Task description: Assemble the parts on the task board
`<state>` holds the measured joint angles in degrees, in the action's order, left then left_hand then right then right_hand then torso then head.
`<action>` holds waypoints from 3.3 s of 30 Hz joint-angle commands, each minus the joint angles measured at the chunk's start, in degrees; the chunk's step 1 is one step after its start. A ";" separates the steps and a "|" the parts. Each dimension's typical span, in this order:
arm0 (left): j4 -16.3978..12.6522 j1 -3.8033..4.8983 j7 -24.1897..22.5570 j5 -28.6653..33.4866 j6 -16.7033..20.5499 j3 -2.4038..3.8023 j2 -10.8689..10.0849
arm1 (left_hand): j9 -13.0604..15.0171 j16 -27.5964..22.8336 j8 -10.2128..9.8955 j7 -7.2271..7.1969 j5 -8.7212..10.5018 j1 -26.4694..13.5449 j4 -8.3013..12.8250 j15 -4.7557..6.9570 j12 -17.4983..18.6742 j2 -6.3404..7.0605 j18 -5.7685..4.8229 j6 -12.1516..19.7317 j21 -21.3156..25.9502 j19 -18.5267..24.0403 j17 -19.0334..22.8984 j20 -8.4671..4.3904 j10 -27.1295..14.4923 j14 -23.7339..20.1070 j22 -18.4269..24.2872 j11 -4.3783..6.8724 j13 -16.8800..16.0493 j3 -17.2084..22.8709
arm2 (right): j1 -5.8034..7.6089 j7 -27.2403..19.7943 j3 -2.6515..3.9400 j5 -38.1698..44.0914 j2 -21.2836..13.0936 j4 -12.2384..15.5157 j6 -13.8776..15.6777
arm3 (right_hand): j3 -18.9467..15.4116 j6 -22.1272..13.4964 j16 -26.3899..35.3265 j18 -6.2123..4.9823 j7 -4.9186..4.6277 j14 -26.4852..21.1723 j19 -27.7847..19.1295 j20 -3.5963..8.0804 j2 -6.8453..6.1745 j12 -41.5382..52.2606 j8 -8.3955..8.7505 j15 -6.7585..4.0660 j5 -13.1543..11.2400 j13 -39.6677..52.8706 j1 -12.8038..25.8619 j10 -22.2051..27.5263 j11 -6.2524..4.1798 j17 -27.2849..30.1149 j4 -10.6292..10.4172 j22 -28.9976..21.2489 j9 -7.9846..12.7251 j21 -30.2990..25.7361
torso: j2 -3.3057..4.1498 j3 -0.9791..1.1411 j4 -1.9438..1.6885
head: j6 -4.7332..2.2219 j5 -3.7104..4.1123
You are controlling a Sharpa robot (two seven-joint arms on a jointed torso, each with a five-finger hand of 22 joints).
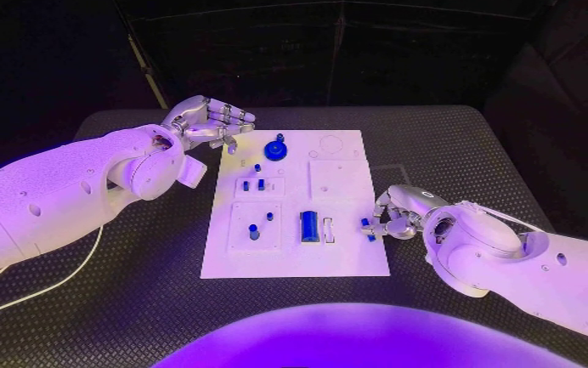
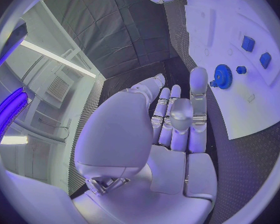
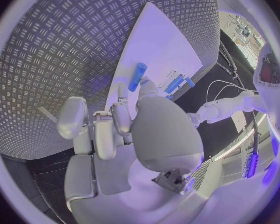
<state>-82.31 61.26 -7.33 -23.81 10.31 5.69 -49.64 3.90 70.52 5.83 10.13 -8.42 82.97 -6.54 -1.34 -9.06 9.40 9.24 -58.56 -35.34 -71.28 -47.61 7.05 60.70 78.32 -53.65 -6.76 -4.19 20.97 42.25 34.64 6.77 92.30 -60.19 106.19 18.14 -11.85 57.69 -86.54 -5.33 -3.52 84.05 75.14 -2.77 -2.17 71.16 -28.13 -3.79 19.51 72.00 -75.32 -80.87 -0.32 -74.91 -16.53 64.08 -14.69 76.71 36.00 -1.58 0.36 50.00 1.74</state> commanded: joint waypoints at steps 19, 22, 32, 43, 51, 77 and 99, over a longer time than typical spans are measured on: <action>-0.18 0.06 -0.23 0.26 -0.47 0.05 -0.29 | 0.01 0.13 0.28 0.18 -0.02 -0.41 0.23 -0.15 -0.20 -0.16 0.86 0.02 0.20 0.24 0.01 0.03 -0.41 -0.40 0.01 0.11 -0.03 -0.08 | -1.85 2.08 -0.08 3.56 1.08 0.32 -4.05 | 4.82 0.30 0.24 0.08 0.90 4.35 0.58 1.27 2.50 -0.99 0.05 -1.30 2.76 -0.17 -11.41 0.30 -1.32 -6.74 4.51 0.55 -1.08 -0.19 | -0.02 0.01 -0.01 | 0.00 -0.15; -0.20 0.06 -0.23 0.26 -0.47 0.05 -0.31 | 0.01 0.13 0.28 0.18 -0.02 -0.41 0.23 -0.15 -0.20 -0.16 0.86 0.02 0.20 0.24 0.01 0.03 -0.41 -0.40 0.01 0.11 -0.03 -0.08 | -1.88 2.30 -0.08 3.93 1.12 0.53 -3.04 | 6.39 0.29 0.22 0.14 0.92 4.37 0.74 1.33 2.58 -1.18 0.33 -1.33 3.85 -0.22 -12.36 0.38 -1.36 -6.83 4.63 0.81 -1.12 -0.08 | 0.02 0.04 -0.01 | 0.00 -0.21; -0.16 0.03 -0.21 0.26 -0.45 0.05 -0.32 | 0.01 0.13 0.28 0.18 -0.02 -0.41 0.23 -0.15 -0.20 -0.16 0.86 0.02 0.20 0.24 0.01 0.03 -0.41 -0.40 0.01 0.11 -0.03 -0.08 | -1.89 -0.79 -0.05 -0.29 0.70 2.58 2.98 | 12.17 -0.13 0.10 0.27 0.62 4.45 1.10 1.23 0.20 -1.33 1.17 -1.16 9.81 -0.09 -11.20 0.13 -1.15 -7.23 2.30 1.43 -1.59 0.18 | -0.07 0.02 -0.01 | 0.00 -0.24; -0.14 -0.03 -0.36 0.26 -0.33 0.05 -0.25 | 0.01 0.16 0.31 0.16 -0.02 -0.41 0.28 -0.14 -0.28 -0.16 0.88 0.02 0.31 0.27 0.00 0.03 -0.51 -0.41 0.07 0.11 -0.04 -0.10 | -1.84 -10.20 -0.01 -12.07 0.82 4.20 14.67 | 16.93 0.11 -0.24 0.37 0.53 4.61 1.46 1.09 -2.47 -0.69 1.54 -1.06 12.90 0.62 -7.57 -0.46 -1.04 -8.00 0.07 2.17 -2.32 0.55 | -0.01 -0.05 -0.09 | 0.00 -0.38; -0.24 -0.03 -0.38 0.26 -0.24 0.05 -0.26 | 0.01 0.16 0.31 0.16 -0.02 -0.41 0.28 -0.14 -0.28 -0.16 0.88 0.02 0.31 0.27 0.00 0.03 -0.51 -0.41 0.07 0.11 -0.04 -0.10 | -1.82 -10.65 0.00 -16.98 2.91 2.84 12.80 | 17.62 0.36 -0.30 0.37 0.52 4.63 1.47 1.09 -3.32 -0.47 1.56 -1.05 15.48 0.87 -6.09 -0.66 -1.04 -8.15 0.13 2.25 -2.65 0.57 | 0.05 -0.12 -0.11 | 0.00 -0.47; -0.37 -0.03 -0.27 0.26 -0.32 0.05 -0.29 | 0.01 0.16 0.31 0.16 -0.02 -0.41 0.28 -0.14 -0.28 -0.16 0.88 0.02 0.31 0.27 0.00 0.03 -0.51 -0.41 0.07 0.11 -0.04 -0.10 | -1.79 -3.31 -0.01 -17.98 7.62 -0.33 9.83 | 15.26 2.00 -0.86 0.53 1.12 4.86 2.07 1.36 -3.26 0.60 1.24 -1.40 15.81 1.92 0.42 -1.71 -1.49 -9.34 0.01 3.23 -3.71 1.11 | 0.01 0.01 0.00 | 0.00 -0.93; -0.29 -0.03 -0.01 0.26 -0.49 0.05 -0.17 | 0.01 0.16 0.31 0.16 -0.02 -0.41 0.28 -0.14 -0.28 -0.16 0.88 0.02 0.31 0.27 0.00 0.03 -0.51 -0.41 0.07 0.11 -0.04 -0.10 | -1.79 -3.72 -0.01 -17.25 8.91 -0.73 10.81 | 8.82 2.16 -0.79 0.49 0.89 4.83 1.89 1.19 -1.97 0.64 1.70 -1.15 2.30 2.25 8.81 -1.86 -1.21 -9.26 -0.16 3.08 -4.51 0.89 | 0.00 -0.02 0.02 | 0.00 -0.95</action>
<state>-82.52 61.16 -7.26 -23.81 10.25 5.69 -49.88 3.90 70.52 5.82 10.13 -8.42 82.98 -6.54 -1.34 -9.06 9.41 9.24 -58.56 -35.34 -71.29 -47.61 7.05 60.49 78.33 -53.65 -6.55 -4.20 20.97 40.38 31.17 6.76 74.83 -51.33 105.38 28.27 -2.73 59.72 -87.08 -5.33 -2.28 84.04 77.00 -1.34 -4.17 71.66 -26.78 -4.83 22.51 74.23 -66.88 -82.41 -1.64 -74.91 -16.69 67.23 -19.16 77.61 36.01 -1.60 0.36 50.00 0.77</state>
